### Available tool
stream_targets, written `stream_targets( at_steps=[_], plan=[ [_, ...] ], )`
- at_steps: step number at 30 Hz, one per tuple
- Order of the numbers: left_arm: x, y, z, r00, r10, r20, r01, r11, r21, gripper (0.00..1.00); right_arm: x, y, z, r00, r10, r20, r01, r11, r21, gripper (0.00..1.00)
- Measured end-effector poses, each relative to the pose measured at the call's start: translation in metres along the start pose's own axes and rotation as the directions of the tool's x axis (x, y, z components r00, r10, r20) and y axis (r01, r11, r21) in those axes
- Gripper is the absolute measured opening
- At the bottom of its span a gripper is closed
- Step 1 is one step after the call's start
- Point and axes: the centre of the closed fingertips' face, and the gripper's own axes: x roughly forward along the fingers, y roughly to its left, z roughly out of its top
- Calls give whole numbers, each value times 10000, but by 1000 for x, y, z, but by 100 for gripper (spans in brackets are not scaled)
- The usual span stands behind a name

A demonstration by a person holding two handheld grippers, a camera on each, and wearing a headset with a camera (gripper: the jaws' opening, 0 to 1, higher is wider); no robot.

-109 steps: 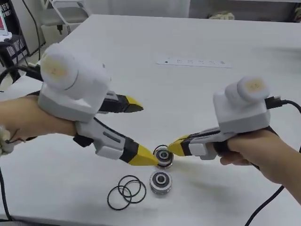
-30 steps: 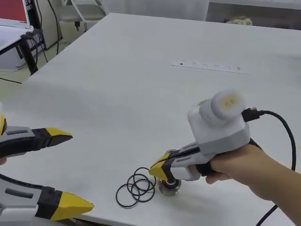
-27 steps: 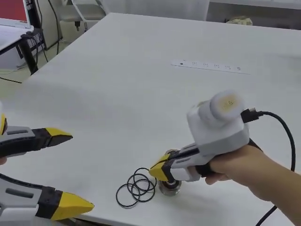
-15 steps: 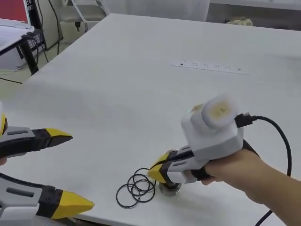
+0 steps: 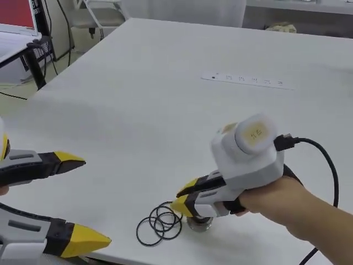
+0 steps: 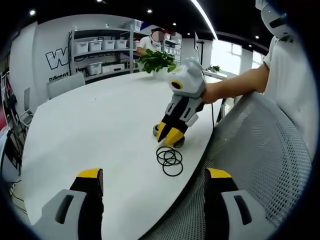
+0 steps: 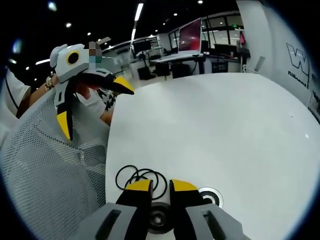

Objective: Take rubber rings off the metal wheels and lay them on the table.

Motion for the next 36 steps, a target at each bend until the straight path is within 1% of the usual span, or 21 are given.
stream_targets(
  at_steps=[5, 8, 10, 12, 14, 16, 19, 22, 24, 25, 26, 27, 31, 33, 34, 36],
  plan=[
    [0, 0, 1, 10000, 13, 42, -13, 10000, 6, 80, -6, -3, 8, 9995, -128, 289, 126, 9999, 64, 11],
    [0, 0, 1, 10000, 25, 81, -24, 10000, -27, 81, -13, -8, 14, 9980, -336, 530, 333, 9994, 74, 13],
    [0, 0, 2, 9999, 14, 108, -14, 10000, -2, 81, -18, -9, 19, 9967, -378, 725, 365, 9992, 189, 14],
    [0, 0, 2, 9999, 7, 142, -7, 10000, 2, 82, -22, -10, 22, 9957, -402, 832, 388, 9991, 178, 16],
    [0, 0, 3, 9999, 8, 150, -8, 10000, 7, 84, -27, -12, 26, 9938, -517, 986, 514, 9987, 56, 18],
    [0, -1, 3, 9998, -83, 180, 83, 10000, -36, 85, -32, -14, 29, 9927, -597, 1049, 589, 9982, 107, 19],
    [0, -4, 5, 9992, -230, 333, 236, 9996, -179, 88, -37, -15, 31, 9923, -617, 1070, 614, 9981, 65, 19],
    [0, -4, 6, 9990, -246, 374, 253, 9995, -175, 90, -42, -14, 32, 9930, -548, 1049, 541, 9985, 97, 25],
    [1, -5, 6, 9988, -320, 381, 327, 9993, -180, 92, -45, -14, 31, 9954, -564, 773, 599, 9973, -435, 26],
    [1, -6, 6, 9987, -346, 385, 352, 9993, -157, 92, -48, -15, 31, 9954, -673, 685, 729, 9940, -820, 26],
    [1, -6, 7, 9986, -348, 390, 354, 9993, -150, 92, -50, -15, 32, 9948, -731, 713, 793, 9930, -879, 25],
    [1, -5, 7, 9985, -355, 417, 361, 9992, -155, 92, -54, -13, 34, 9950, -696, 717, 766, 9921, -993, 27],
    [0, -6, 10, 9972, -411, 625, 427, 9988, -252, 93, -65, -11, 44, 9939, -643, 900, 736, 9918, -1042, 39],
    [0, -6, 11, 9969, -402, 684, 423, 9987, -295, 93, -71, -10, 46, 9936, -644, 926, 750, 9904, -1159, 39],
    [0, -6, 11, 9969, -398, 677, 419, 9987, -299, 93, -73, -9, 47, 9937, -609, 937, 717, 9905, -1173, 40],
    [0, -6, 10, 9971, -435, 619, 453, 9986, -282, 93, -77, -3, 46, 9948, -446, 917, 555, 9912, -1199, 46]
  ],
)
